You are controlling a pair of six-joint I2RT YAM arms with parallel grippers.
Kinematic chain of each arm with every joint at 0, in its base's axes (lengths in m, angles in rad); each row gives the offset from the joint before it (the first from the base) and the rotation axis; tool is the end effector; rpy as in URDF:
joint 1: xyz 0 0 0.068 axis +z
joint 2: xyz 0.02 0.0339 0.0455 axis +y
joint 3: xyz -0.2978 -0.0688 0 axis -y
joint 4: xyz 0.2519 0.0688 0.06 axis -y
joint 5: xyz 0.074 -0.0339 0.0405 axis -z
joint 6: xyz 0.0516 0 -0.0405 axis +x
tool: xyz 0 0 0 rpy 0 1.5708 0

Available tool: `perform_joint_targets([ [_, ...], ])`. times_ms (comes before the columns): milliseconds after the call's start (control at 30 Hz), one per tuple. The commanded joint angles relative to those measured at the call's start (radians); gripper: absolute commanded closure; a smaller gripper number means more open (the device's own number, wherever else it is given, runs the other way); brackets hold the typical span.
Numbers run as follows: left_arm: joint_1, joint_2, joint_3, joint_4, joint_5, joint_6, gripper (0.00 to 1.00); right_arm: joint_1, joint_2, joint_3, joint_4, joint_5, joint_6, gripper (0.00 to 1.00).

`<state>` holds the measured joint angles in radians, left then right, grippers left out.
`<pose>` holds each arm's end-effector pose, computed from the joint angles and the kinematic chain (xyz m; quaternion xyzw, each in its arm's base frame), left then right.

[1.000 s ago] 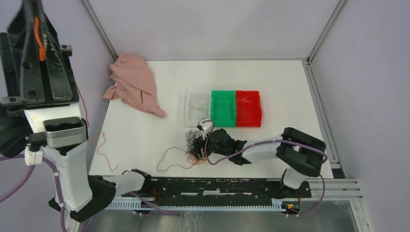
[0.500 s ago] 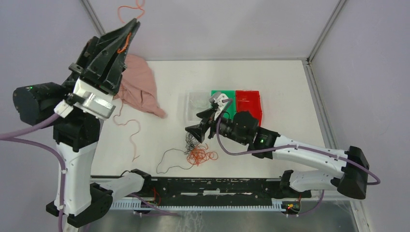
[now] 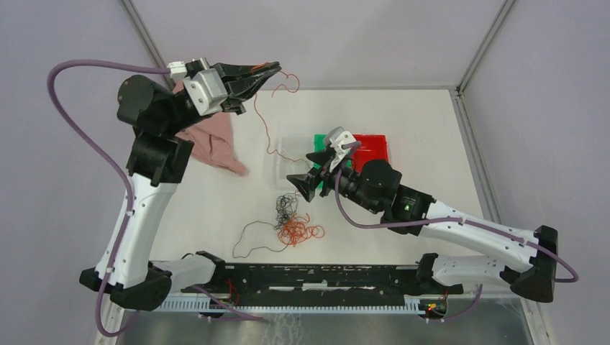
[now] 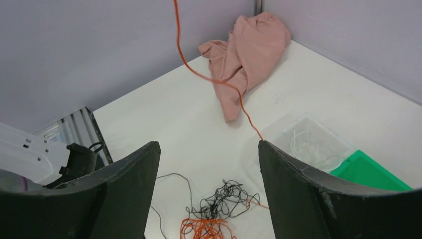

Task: Untangle the cables
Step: Untie the cable, then place the cable in the bin.

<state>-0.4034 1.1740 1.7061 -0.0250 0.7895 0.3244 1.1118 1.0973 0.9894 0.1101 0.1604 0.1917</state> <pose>0.1585 -0.1075 0.6213 0.4764 0.3195 -0.2263 0.7873 0.1253 0.2349 0.4113 -0.2618 0.6560 0.3830 0.5953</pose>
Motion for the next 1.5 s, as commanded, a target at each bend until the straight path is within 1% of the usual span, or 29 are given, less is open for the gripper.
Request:
perform_joint_targets([
  [0, -0.05, 0.028, 0.043, -0.002, 0.009, -0.064, 0.97, -0.009, 0.068, 0.112, 0.017, 0.05, -0.068, 0.22],
  [167, -0.09, 0.088, 0.113, -0.036, 0.005, -0.043, 0.97, -0.021, 0.208, 0.225, 0.028, 0.01, -0.105, 0.22],
  [233, -0.102, 0.097, 0.124, -0.036, 0.003, -0.043, 0.97, -0.027, 0.259, 0.266, 0.011, 0.019, -0.125, 0.26],
  [267, -0.106, 0.099, 0.129, -0.036, 0.002, -0.044, 0.97, -0.029, 0.278, 0.29, -0.004, 0.033, -0.136, 0.3],
  [300, -0.11, 0.098, 0.13, -0.036, 0.002, -0.042, 0.97, -0.033, 0.287, 0.295, -0.005, 0.058, -0.143, 0.38],
  [367, -0.115, 0.099, 0.136, -0.037, 0.003, -0.042, 0.97, -0.045, 0.287, 0.282, 0.012, 0.094, -0.145, 0.48],
  [400, -0.117, 0.1, 0.14, -0.039, 0.004, -0.043, 0.97, -0.054, 0.281, 0.269, 0.03, 0.097, -0.131, 0.51],
  [433, -0.12, 0.101, 0.144, -0.039, 0.004, -0.043, 0.97, -0.07, 0.272, 0.252, 0.044, 0.085, -0.11, 0.52],
  [467, -0.122, 0.103, 0.146, -0.039, 0.004, -0.043, 0.97, -0.086, 0.263, 0.243, 0.052, 0.041, -0.094, 0.49],
  [567, -0.127, 0.107, 0.15, -0.039, 0.002, -0.034, 0.97, -0.093, 0.246, 0.22, 0.066, -0.065, -0.089, 0.34],
  [600, -0.129, 0.108, 0.151, -0.039, 0.001, -0.031, 0.97, -0.093, 0.238, 0.201, 0.076, -0.086, -0.09, 0.31],
  [667, -0.131, 0.111, 0.158, -0.042, -0.001, -0.026, 0.97, -0.093, 0.217, 0.162, 0.091, -0.109, -0.096, 0.27],
  [733, -0.136, 0.114, 0.164, -0.045, -0.002, -0.022, 0.97, -0.094, 0.202, 0.138, 0.08, -0.124, -0.104, 0.26],
  [933, -0.158, 0.129, 0.2, -0.072, -0.018, 0.018, 0.97, -0.096, 0.178, 0.079, 0.065, -0.155, -0.099, 0.29],
  [1033, -0.166, 0.141, 0.228, -0.079, -0.025, 0.021, 0.97, -0.096, 0.168, 0.045, 0.09, -0.158, -0.096, 0.29],
  [1167, -0.178, 0.155, 0.26, -0.086, -0.034, 0.031, 0.97, -0.097, 0.209, 0.092, 0.098, -0.174, -0.087, 0.3],
  [1267, -0.182, 0.167, 0.289, -0.095, -0.043, 0.034, 0.97, -0.099, 0.251, 0.147, 0.101, -0.16, -0.085, 0.35],
  [1367, -0.186, 0.179, 0.322, -0.107, -0.049, 0.041, 0.97, -0.106, 0.28, 0.193, 0.105, -0.144, -0.085, 0.43],
  [1467, -0.189, 0.196, 0.366, -0.111, -0.053, 0.045, 0.97, -0.121, 0.301, 0.225, 0.103, -0.141, -0.082, 0.48],
])
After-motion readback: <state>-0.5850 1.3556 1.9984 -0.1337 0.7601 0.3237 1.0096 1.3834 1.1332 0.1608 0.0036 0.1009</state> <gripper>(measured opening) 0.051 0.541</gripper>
